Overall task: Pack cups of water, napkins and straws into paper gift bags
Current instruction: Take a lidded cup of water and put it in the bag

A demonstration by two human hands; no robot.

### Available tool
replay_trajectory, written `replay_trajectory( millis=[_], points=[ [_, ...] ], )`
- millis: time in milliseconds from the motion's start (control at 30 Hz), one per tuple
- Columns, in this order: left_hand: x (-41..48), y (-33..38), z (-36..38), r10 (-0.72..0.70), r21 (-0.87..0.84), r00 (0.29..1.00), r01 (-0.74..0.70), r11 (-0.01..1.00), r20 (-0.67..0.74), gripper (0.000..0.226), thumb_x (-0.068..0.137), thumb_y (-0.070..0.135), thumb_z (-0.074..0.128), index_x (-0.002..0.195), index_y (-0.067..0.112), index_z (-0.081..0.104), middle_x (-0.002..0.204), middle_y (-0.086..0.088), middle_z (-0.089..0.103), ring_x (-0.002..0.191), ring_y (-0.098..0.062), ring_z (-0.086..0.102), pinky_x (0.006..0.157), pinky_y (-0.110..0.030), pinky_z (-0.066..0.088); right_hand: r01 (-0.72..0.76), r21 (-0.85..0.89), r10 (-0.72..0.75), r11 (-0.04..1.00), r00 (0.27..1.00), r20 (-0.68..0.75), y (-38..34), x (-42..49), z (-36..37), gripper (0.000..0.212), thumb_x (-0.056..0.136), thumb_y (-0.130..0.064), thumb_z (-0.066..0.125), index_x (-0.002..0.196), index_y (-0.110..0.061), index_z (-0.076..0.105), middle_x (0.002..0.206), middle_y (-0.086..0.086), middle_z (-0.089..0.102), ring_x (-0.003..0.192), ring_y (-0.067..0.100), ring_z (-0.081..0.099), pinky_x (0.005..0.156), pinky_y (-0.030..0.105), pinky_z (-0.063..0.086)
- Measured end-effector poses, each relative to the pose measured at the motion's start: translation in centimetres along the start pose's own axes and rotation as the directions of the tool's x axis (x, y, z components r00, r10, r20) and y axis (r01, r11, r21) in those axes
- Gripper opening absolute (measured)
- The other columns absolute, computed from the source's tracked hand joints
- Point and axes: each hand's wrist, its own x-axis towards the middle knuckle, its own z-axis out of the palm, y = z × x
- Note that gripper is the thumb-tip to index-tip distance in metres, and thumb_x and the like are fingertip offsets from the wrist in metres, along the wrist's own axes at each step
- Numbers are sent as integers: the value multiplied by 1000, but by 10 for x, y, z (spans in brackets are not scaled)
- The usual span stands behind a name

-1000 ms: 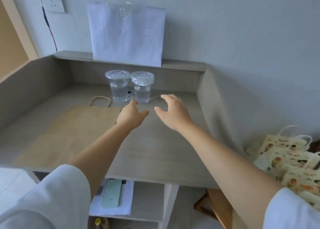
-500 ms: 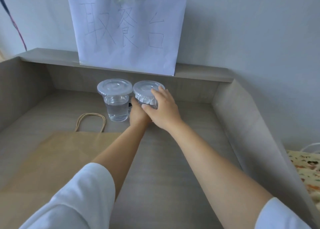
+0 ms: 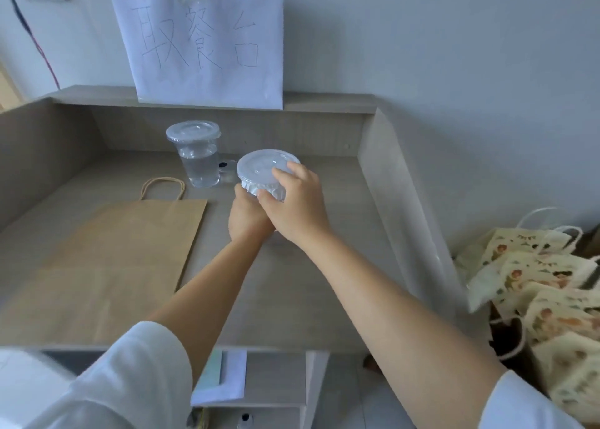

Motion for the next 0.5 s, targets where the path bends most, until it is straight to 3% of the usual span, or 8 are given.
replay_trajectory(
  millis=[100, 233, 400, 500],
  points=[
    [-64, 1, -12, 37, -34, 999, -37, 999, -5, 47, 81, 33, 58, 123, 21, 41, 95, 9, 59, 93, -19, 59, 72, -29, 38, 34, 39, -33, 999, 999, -42, -6, -53, -31, 49, 84, -34, 66, 127, -11, 58, 141, 7, 43, 130, 27, 31, 108, 31, 28],
    [-161, 3, -33, 68, -127, 997, -62, 990, 43, 73, 59, 44, 65, 127, 34, 41, 104, 12, 61, 96, -15, 59, 77, -32, 47, 107, 113, -98, 988, 992, -82, -9, -125, -81, 38, 74, -32, 77, 103, -11, 68, 126, 4, 50, 120, 23, 39, 98, 24, 31],
    [-260, -4, -36, 131, -147, 984, -114, 983, 118, 82, 57, 36, 88, 126, 30, 44, 109, 14, 61, 101, -10, 58, 87, -33, 49, 32, 180, -61, 983, 985, 160, 8, -206, -152, 42, 69, -37, 80, 91, -20, 49, 114, -6, 47, 106, 13, 44, 73, 16, 36],
    [-300, -7, -18, 187, -158, 950, -150, 976, 250, 71, 58, 28, 88, 118, 31, 51, 101, 16, 65, 97, -5, 62, 83, -26, 52, -41, 112, 2, 993, 947, 322, 29, -244, -190, 57, 68, -43, 79, 108, -26, 41, 118, -9, 42, 103, 10, 43, 68, 16, 35]
  ],
)
